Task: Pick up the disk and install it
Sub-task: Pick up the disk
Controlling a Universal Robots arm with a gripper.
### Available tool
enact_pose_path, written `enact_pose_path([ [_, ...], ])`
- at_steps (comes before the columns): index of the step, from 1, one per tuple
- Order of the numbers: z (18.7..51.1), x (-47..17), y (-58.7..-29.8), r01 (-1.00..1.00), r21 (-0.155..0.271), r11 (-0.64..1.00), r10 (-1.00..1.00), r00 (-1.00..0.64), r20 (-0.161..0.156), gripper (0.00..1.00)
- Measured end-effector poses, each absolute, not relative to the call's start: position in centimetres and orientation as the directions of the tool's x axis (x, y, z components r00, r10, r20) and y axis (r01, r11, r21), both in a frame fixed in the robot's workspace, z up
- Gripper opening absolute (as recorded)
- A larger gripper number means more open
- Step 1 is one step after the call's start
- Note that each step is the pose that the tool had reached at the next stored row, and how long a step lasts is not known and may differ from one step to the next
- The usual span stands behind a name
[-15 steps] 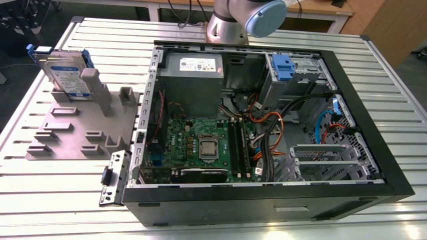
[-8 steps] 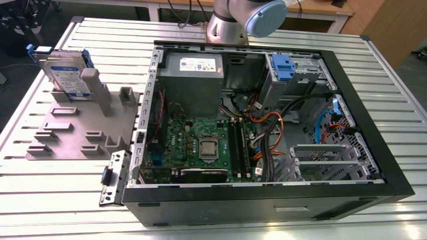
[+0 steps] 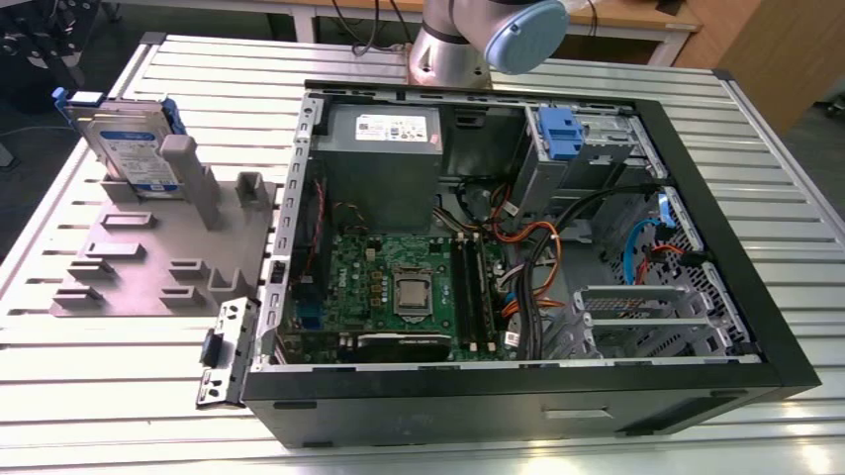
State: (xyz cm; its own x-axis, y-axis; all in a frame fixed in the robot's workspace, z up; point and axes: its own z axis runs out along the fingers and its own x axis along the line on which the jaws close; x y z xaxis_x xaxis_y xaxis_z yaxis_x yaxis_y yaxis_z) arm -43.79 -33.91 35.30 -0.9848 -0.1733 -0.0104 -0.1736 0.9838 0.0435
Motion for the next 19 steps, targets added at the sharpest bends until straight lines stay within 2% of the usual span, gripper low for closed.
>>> enact_pose_path([
  [19, 35.29, -43.79, -33.91, -0.188, 0.043, 0.981, -0.188, -0.982, -0.011, 0.11],
])
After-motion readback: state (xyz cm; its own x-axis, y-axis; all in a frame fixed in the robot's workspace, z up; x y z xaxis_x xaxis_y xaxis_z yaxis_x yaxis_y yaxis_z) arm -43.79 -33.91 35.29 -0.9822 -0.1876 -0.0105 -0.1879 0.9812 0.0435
